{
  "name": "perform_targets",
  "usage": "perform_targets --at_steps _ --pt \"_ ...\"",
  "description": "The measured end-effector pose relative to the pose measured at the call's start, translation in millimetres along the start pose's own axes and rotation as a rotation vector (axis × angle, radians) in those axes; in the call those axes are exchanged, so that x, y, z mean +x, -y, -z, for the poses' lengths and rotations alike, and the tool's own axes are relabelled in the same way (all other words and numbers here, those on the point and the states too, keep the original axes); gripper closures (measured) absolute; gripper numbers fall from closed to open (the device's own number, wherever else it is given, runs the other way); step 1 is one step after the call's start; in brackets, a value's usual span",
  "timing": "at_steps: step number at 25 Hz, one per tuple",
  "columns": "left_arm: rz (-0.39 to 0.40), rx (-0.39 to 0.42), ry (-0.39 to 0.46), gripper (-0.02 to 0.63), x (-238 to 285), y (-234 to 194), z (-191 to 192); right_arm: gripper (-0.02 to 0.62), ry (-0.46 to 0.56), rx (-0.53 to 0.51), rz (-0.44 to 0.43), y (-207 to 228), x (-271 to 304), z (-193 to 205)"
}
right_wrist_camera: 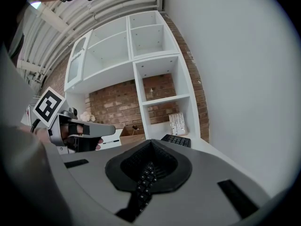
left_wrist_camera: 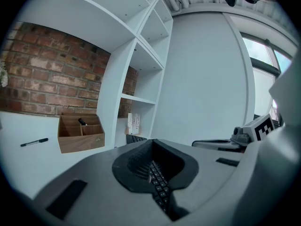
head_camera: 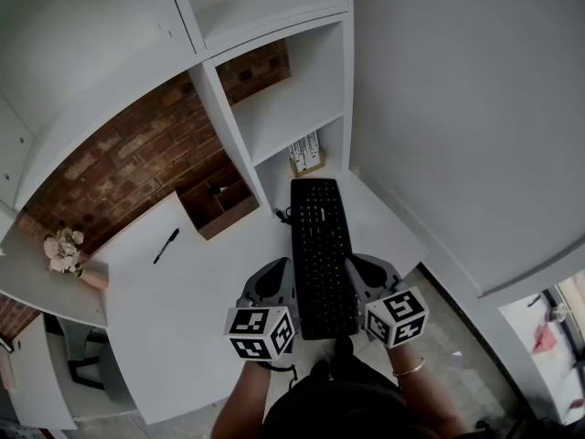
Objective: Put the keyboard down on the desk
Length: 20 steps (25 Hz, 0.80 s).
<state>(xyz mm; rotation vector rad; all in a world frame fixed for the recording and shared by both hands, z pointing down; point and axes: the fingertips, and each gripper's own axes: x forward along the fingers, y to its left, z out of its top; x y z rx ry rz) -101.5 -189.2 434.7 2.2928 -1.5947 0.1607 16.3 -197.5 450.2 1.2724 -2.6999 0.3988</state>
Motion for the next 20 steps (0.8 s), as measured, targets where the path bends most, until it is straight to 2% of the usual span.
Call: perform_targets --at_steps 9,20 --pt "-0.013 0.033 0.018 0.597 -2.2 4.0 -5.0 0.591 0.020 -0.010 0.020 7.4 -3.4 -7.7" --pt "-0.023 0.025 0.012 0.597 2.7 4.5 -1.9 0.591 0.018 0.006 0.037 17.4 -6.4 -0.7"
